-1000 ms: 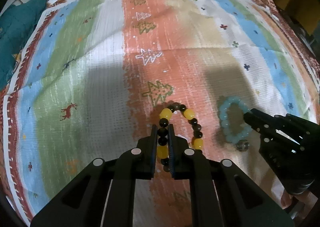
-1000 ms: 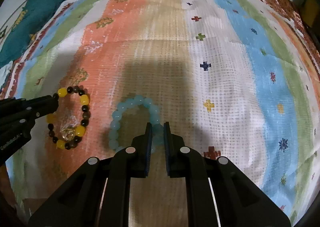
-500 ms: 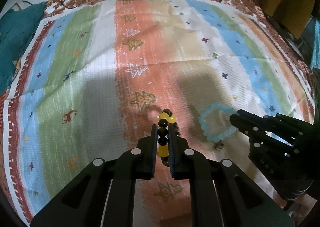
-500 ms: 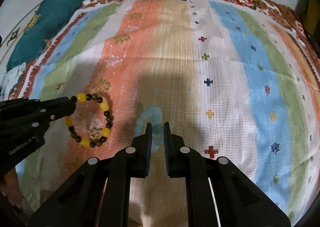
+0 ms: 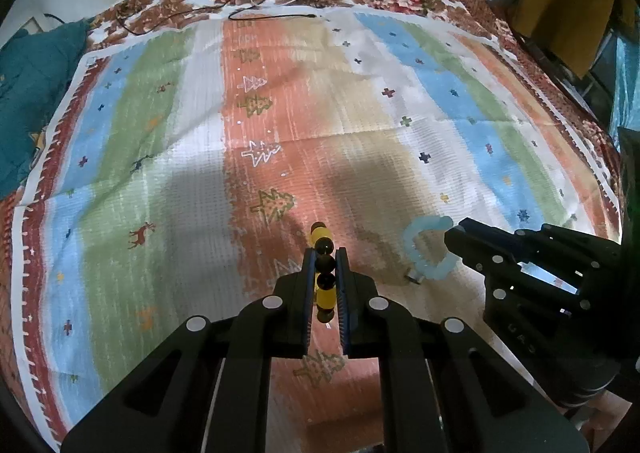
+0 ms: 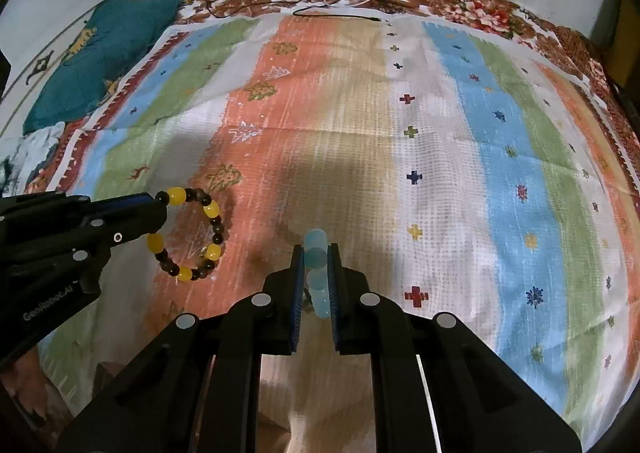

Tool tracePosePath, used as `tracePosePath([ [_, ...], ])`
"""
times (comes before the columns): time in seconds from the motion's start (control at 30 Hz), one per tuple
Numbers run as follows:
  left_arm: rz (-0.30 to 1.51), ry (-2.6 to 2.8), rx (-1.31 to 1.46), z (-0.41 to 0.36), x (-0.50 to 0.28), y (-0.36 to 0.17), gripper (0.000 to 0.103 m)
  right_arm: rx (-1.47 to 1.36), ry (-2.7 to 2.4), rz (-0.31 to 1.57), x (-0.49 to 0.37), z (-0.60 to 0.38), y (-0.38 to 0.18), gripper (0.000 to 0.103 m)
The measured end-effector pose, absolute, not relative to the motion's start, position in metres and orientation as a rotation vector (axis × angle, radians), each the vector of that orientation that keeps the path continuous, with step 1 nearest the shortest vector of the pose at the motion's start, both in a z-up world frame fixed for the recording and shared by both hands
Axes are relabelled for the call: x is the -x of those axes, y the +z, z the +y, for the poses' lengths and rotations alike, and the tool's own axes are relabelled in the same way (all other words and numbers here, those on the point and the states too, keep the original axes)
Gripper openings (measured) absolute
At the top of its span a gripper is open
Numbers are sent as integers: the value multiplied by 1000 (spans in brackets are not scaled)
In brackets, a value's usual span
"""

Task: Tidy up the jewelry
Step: 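Lift both held bracelets up off the bed cover, then carry both bracelets over the silver tin and open both grippers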

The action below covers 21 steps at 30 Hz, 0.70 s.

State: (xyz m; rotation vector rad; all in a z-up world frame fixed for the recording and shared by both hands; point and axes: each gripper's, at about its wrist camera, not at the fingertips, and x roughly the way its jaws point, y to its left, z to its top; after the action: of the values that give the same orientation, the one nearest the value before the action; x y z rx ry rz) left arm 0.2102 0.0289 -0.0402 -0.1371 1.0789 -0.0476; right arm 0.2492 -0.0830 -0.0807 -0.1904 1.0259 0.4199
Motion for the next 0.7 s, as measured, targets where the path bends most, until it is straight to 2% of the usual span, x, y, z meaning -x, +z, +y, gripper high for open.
tracePosePath([
  [0.7,969,-10,119,17,-164,-3,9,192,432,945,-212,-91,-47,12],
])
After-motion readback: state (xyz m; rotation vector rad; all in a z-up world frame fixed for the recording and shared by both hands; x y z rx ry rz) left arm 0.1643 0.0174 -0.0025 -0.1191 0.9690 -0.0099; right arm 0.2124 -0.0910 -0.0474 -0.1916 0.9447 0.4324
